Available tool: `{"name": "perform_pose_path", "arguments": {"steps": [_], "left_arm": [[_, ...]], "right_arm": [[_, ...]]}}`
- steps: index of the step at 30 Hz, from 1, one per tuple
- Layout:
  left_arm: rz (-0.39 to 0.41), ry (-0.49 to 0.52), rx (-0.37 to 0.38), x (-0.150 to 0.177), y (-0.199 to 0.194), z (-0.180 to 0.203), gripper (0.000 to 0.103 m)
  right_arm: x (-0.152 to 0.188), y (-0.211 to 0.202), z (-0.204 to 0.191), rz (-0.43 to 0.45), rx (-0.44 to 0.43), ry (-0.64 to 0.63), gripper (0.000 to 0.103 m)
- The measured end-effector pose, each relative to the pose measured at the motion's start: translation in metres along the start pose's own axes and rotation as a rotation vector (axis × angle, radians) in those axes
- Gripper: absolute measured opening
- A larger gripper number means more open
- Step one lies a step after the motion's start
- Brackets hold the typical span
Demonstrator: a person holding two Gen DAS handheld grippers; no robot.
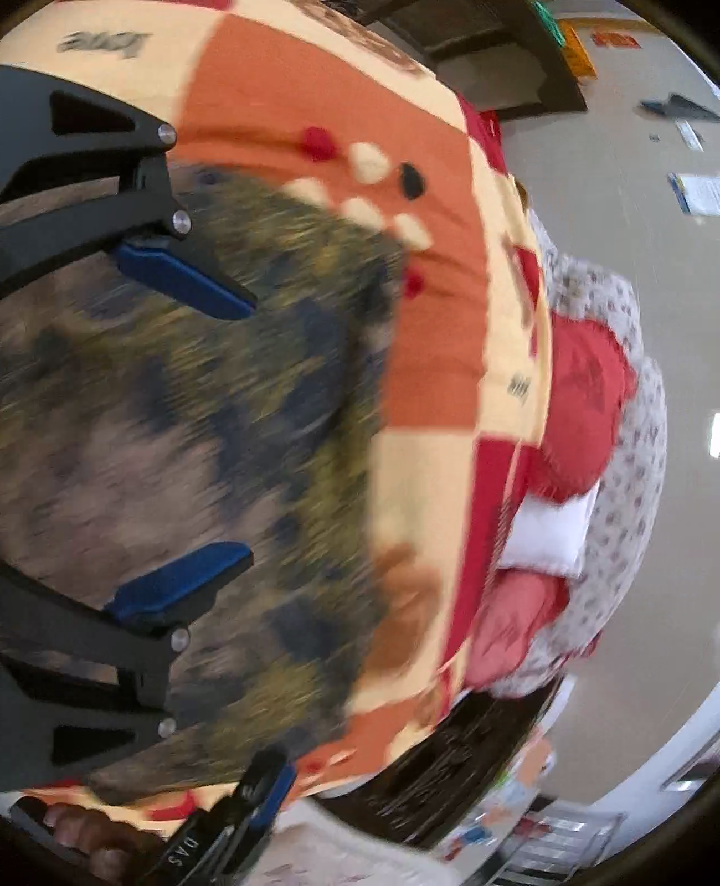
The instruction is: Fold small clothes
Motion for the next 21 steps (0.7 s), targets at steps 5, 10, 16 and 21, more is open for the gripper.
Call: {"name": "perform_pose_path", "arguments": {"steps": [5, 10, 16, 21], "left_arm": [[-0.106, 0.068, -0.012, 0.041, 0.022, 0.022, 0.08], [-0.119, 0.034, 0.058, 0.045, -0.012, 0.003, 0.08], [-0.08, -0.065, 0.142, 0.109, -0.087, -0.045, 0.086], [-0.119, -0.178, 0.125, 0.152, -0.105, -0.071, 0.086]], "right_arm": [[0.054, 0.045, -0.022, -0.174, -0.021, -0.042, 0.034], [0.051, 0.02, -0.023, -0.108, -0.026, 0.009, 0.034], [0.082, -0.033, -0.051, 0.0, -0.052, -0.082, 0.034], [0.113, -0.003, -0.061, -0.089, -0.006, -0.112, 0.035]]}}
Point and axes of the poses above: each gripper's, at about its wrist camera, not at the fingertips, and y roughly the way its jaws point, z to its right, x to its underside, the point moved 3 cm from there along y, roughly the way its jaws point, and after that the axes turned 14 degrees about -x, right-handed, at the moved point
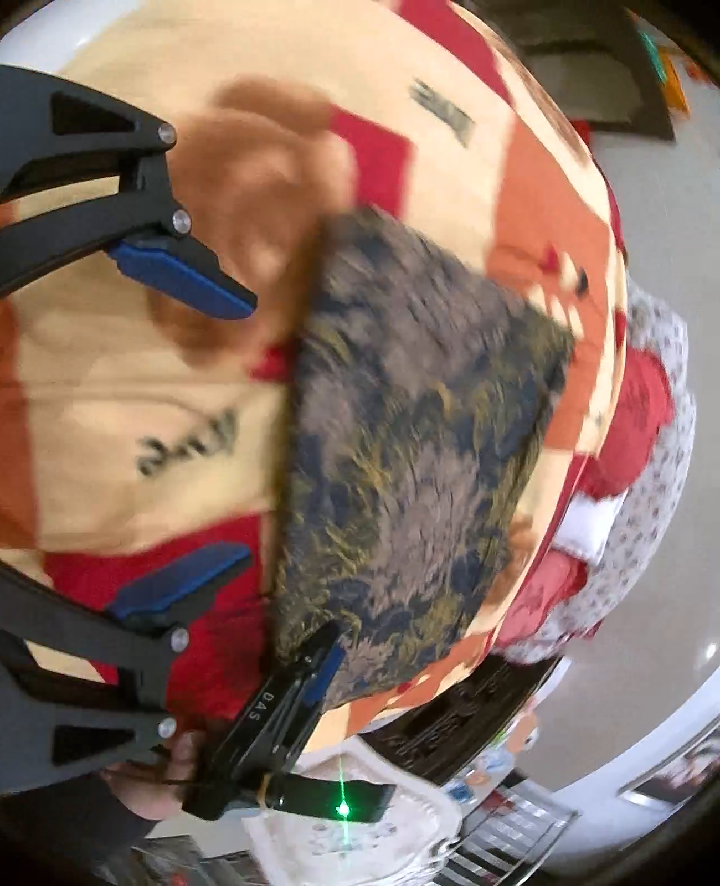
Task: Fold small clothes
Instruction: 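Press the folded garment edge with the right tool while the left tool withdraws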
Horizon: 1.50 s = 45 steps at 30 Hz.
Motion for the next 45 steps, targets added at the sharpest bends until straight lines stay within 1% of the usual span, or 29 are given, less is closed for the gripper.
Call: {"name": "perform_pose_path", "arguments": {"steps": [1, 2, 3, 5, 7, 8, 12, 16, 17, 19, 20, 21, 22, 23, 24, 27, 28, 30, 32, 33, 34, 35, 36, 39, 40, 41, 42, 44, 45], "left_arm": [[-0.009, -0.029, 0.008, 0.002, 0.003, -0.005, 0.087], [-0.036, -0.077, 0.019, 0.003, 0.01, -0.013, 0.087], [-0.064, -0.149, 0.052, 0.003, 0.018, -0.023, 0.086], [-0.053, -0.211, 0.082, -0.004, 0.019, -0.032, 0.087], [-0.089, -0.276, 0.125, -0.013, 0.026, -0.035, 0.091], [-0.092, -0.317, 0.167, -0.017, 0.03, -0.037, 0.093], [-0.07, -0.453, 0.281, -0.033, 0.044, -0.048, 0.093], [-0.06, -0.556, 0.373, -0.052, 0.057, -0.053, 0.093], [-0.052, -0.599, 0.401, -0.053, 0.057, -0.056, 0.092], [-0.041, -0.625, 0.459, -0.054, 0.056, -0.054, 0.091], [-0.047, -0.608, 0.482, -0.053, 0.055, -0.05, 0.089], [-0.053, -0.558, 0.475, -0.053, 0.054, -0.042, 0.086], [-0.038, -0.515, 0.446, -0.055, 0.052, -0.04, 0.083], [-0.021, -0.5, 0.421, -0.056, 0.05, -0.042, 0.076], [-0.003, -0.514, 0.38, -0.06, 0.051, -0.05, 0.073], [-0.008, -0.545, 0.346, -0.063, 0.058, -0.062, 0.068], [-0.015, -0.537, 0.346, -0.062, 0.06, -0.06, 0.068], [-0.029, -0.463, 0.361, -0.06, 0.062, -0.045, 0.068], [-0.023, -0.426, 0.361, -0.06, 0.062, -0.041, 0.069], [-0.023, -0.448, 0.367, -0.061, 0.065, -0.046, 0.069], [-0.035, -0.506, 0.366, -0.06, 0.071, -0.055, 0.068], [-0.047, -0.553, 0.371, -0.059, 0.075, -0.062, 0.063], [-0.055, -0.574, 0.366, -0.059, 0.077, -0.065, 0.06], [-0.051, -0.548, 0.368, -0.06, 0.074, -0.059, 0.058], [-0.053, -0.556, 0.373, -0.06, 0.074, -0.06, 0.054], [-0.069, -0.587, 0.381, -0.058, 0.077, -0.064, 0.04], [-0.089, -0.614, 0.38, -0.057, 0.081, -0.068, 0.021], [-0.111, -0.636, 0.351, -0.055, 0.087, -0.073, 0.016], [-0.105, -0.629, 0.337, -0.053, 0.088, -0.072, 0.015]], "right_arm": [[0.001, 0.002, 0.0, 0.0, 0.001, -0.004, 0.037], [0.002, 0.003, -0.001, 0.001, -0.003, -0.008, 0.039], [0.002, 0.004, -0.002, 0.001, -0.007, -0.013, 0.041], [0.005, 0.002, -0.005, 0.006, -0.004, -0.025, 0.044], [0.006, 0.004, -0.007, 0.004, 0.008, -0.037, 0.045], [0.007, 0.004, -0.008, 0.002, 0.013, -0.042, 0.045], [0.006, 0.006, -0.012, -0.006, 0.041, -0.065, 0.045], [0.006, 0.007, -0.012, -0.007, 0.043, -0.068, 0.046], [0.006, 0.007, -0.012, -0.007, 0.043, -0.068, 0.046], [0.006, 0.007, -0.012, -0.007, 0.044, -0.069, 0.046], [0.007, 0.007, -0.012, -0.007, 0.045, -0.069, 0.046], [0.007, 0.007, -0.012, -0.007, 0.046, -0.07, 0.046], [0.007, 0.007, -0.012, -0.007, 0.047, -0.071, 0.046], [0.007, 0.007, -0.012, -0.007, 0.045, -0.07, 0.046], [0.007, 0.007, -0.012, -0.007, 0.044, -0.069, 0.046], [0.007, 0.008, -0.013, -0.007, 0.043, -0.07, 0.046], [0.007, 0.007, -0.013, -0.007, 0.043, -0.07, 0.047], [0.007, 0.007, -0.013, -0.007, 0.042, -0.071, 0.047], [0.008, 0.007, -0.013, -0.007, 0.04, -0.07, 0.047], [0.008, 0.007, -0.012, -0.008, 0.039, -0.07, 0.047], [0.008, 0.007, -0.012, -0.008, 0.04, -0.071, 0.047], [0.008, 0.007, -0.012, -0.008, 0.04, -0.071, 0.047], [0.007, 0.007, -0.012, -0.008, 0.04, -0.071, 0.048], [0.008, 0.007, -0.012, -0.009, 0.041, -0.072, 0.048], [0.008, 0.008, -0.013, -0.008, 0.04, -0.071, 0.048], [0.008, 0.008, -0.013, -0.009, 0.04, -0.071, 0.048], [0.008, 0.008, -0.013, -0.009, 0.041, -0.072, 0.048], [0.008, 0.008, -0.013, -0.01, 0.043, -0.074, 0.048], [0.008, 0.008, -0.013, -0.009, 0.042, -0.073, 0.049]]}}
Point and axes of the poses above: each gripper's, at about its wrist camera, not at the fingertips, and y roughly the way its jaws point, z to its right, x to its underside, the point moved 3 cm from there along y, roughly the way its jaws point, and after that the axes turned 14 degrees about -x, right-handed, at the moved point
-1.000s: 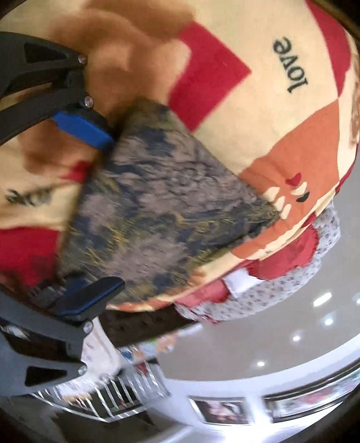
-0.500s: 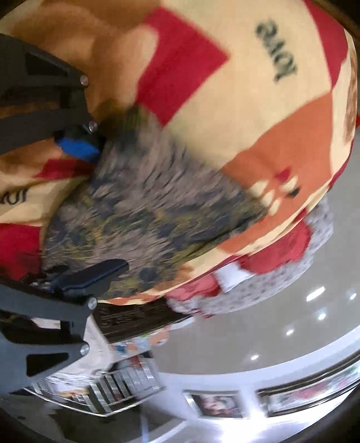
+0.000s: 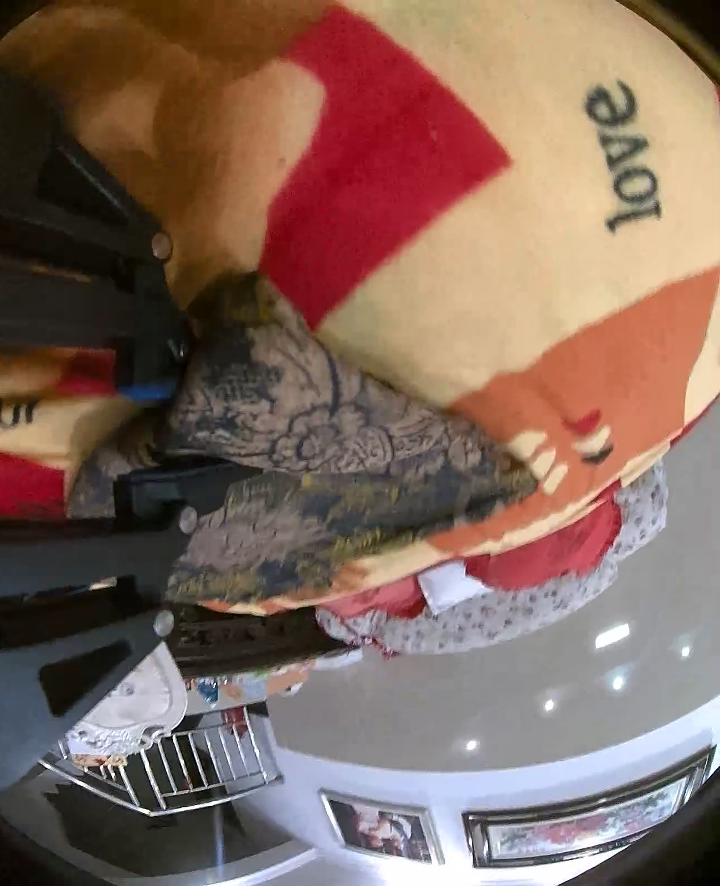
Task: Fold small clothes
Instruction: 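Press the folded garment edge with the right tool while the left tool withdraws, then grasp the folded floral garment end with the right tool and lift it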
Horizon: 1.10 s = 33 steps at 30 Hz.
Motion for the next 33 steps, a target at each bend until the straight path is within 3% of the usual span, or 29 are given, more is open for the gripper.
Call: {"name": "perform_pose_path", "arguments": {"steps": [6, 9, 14, 19, 21, 24, 26, 28, 33], "left_arm": [[0.112, 0.174, -0.116, 0.007, -0.01, 0.022, 0.018], [0.12, 0.168, -0.124, 0.008, -0.007, 0.021, 0.022], [0.099, 0.125, -0.106, 0.006, -0.001, 0.013, 0.02], [0.146, 0.226, -0.207, 0.011, -0.006, 0.029, 0.015], [0.226, 0.34, -0.281, 0.019, -0.012, 0.049, 0.015], [0.348, 0.537, -0.329, 0.037, -0.016, 0.085, 0.015], [0.38, 0.628, -0.325, 0.045, -0.014, 0.1, 0.015], [0.407, 0.713, -0.309, 0.052, -0.011, 0.114, 0.015], [0.396, 0.797, -0.261, 0.057, -0.004, 0.129, 0.015]], "right_arm": [[0.001, 0.001, 0.001, -0.003, 0.003, -0.005, 0.049], [0.001, 0.001, 0.0, -0.005, 0.005, -0.008, 0.049], [0.0, 0.002, -0.001, -0.028, 0.022, -0.026, 0.05], [-0.024, -0.003, -0.012, -0.146, 0.052, -0.071, 0.05], [-0.046, -0.01, -0.02, -0.118, -0.003, -0.079, 0.05], [-0.089, -0.01, -0.031, -0.103, -0.054, -0.097, 0.05], [-0.12, 0.001, -0.036, -0.108, -0.16, -0.081, 0.05], [-0.151, 0.019, -0.037, -0.12, -0.318, -0.037, 0.05], [-0.203, 0.067, -0.027, -0.124, -0.474, 0.07, 0.05]]}}
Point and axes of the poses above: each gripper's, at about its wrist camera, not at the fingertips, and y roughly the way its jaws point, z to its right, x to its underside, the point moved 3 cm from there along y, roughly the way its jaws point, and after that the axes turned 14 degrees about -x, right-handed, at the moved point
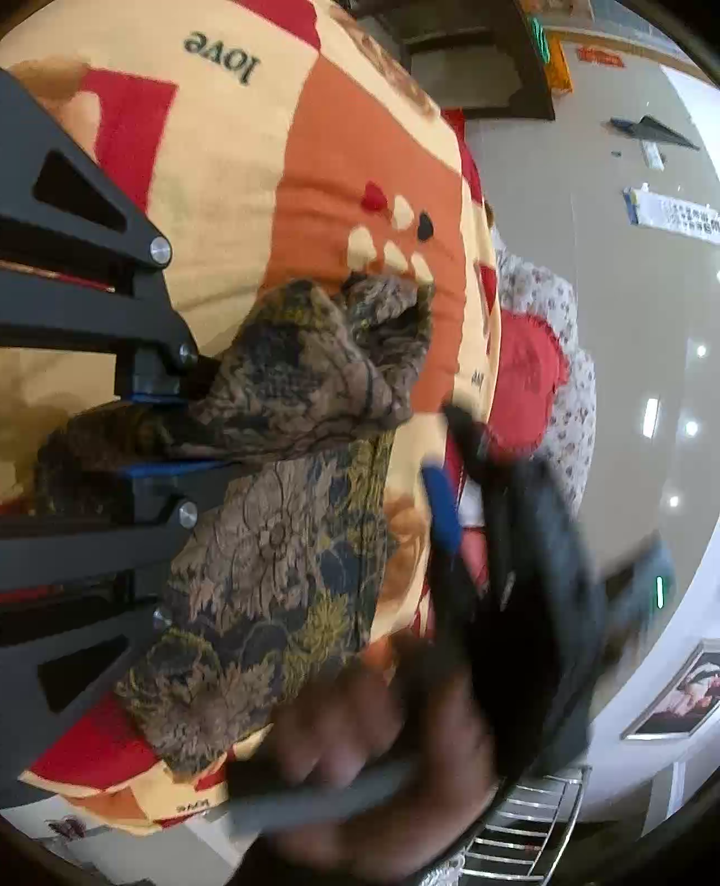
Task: Fold small clothes
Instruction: 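Grasp the folded floral garment end with the right tool and lift it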
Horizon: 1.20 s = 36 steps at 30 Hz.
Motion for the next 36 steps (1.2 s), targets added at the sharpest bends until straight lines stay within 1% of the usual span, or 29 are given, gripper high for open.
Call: {"name": "perform_pose_path", "arguments": {"steps": [2, 6, 8, 11, 13, 14, 15, 16, 17, 18, 19, 20, 24, 27, 32, 36], "left_arm": [[-0.003, 0.008, 0.019, -0.001, 0.001, 0.002, 0.015], [-0.001, 0.034, 0.046, -0.003, 0.002, 0.005, 0.015], [0.001, 0.043, 0.051, -0.003, 0.002, 0.006, 0.015], [-0.006, 0.054, 0.069, 0.0, 0.004, 0.007, 0.015], [-0.011, 0.057, 0.075, 0.0, 0.007, 0.008, 0.015], [-0.013, 0.056, 0.079, 0.0, 0.007, 0.009, 0.015], [-0.017, 0.053, 0.084, 0.0, 0.009, 0.009, 0.015], [-0.027, 0.048, 0.088, 0.0, 0.01, 0.009, 0.015], [-0.044, 0.038, 0.095, -0.001, 0.013, 0.009, 0.015], [-0.063, 0.025, 0.104, -0.001, 0.014, 0.008, 0.014], [-0.093, -0.003, 0.121, -0.003, 0.018, 0.005, 0.014], [-0.124, -0.032, 0.134, -0.003, 0.022, 0.003, 0.014], [-0.216, -0.103, 0.146, -0.004, 0.025, 0.0, 0.014], [-0.255, -0.127, 0.145, -0.003, 0.028, 0.001, 0.014], [-0.281, -0.106, 0.102, -0.003, 0.031, 0.005, 0.014], [-0.293, -0.097, 0.084, -0.003, 0.03, 0.008, 0.014]], "right_arm": [[-0.016, 0.02, 0.007, -0.025, -0.079, 0.038, 0.05], [-0.037, 0.058, 0.006, -0.077, -0.187, 0.06, 0.05], [-0.038, 0.076, 0.004, -0.116, -0.204, 0.072, 0.05], [-0.041, 0.095, 0.001, -0.153, -0.187, 0.055, 0.05], [-0.041, 0.105, -0.003, -0.189, -0.158, 0.028, 0.05], [-0.039, 0.111, -0.007, -0.219, -0.114, -0.002, 0.05], [-0.04, 0.115, -0.007, -0.227, -0.077, -0.025, 0.05], [-0.04, 0.117, -0.008, -0.234, -0.043, -0.053, 0.045], [-0.039, 0.118, -0.009, -0.24, -0.008, -0.076, 0.037], [-0.037, 0.12, -0.006, -0.253, 0.011, -0.076, 0.023], [-0.036, 0.122, -0.004, -0.268, 0.015, -0.067, 0.017], [-0.034, 0.121, -0.002, -0.268, 0.029, -0.067, 0.015], [-0.034, 0.112, 0.002, -0.247, 0.042, -0.072, 0.013], [-0.032, 0.106, 0.005, -0.244, 0.046, -0.069, 0.013], [-0.036, 0.103, 0.006, -0.24, 0.051, -0.074, 0.013], [-0.037, 0.1, 0.008, -0.23, 0.056, -0.065, 0.012]]}}
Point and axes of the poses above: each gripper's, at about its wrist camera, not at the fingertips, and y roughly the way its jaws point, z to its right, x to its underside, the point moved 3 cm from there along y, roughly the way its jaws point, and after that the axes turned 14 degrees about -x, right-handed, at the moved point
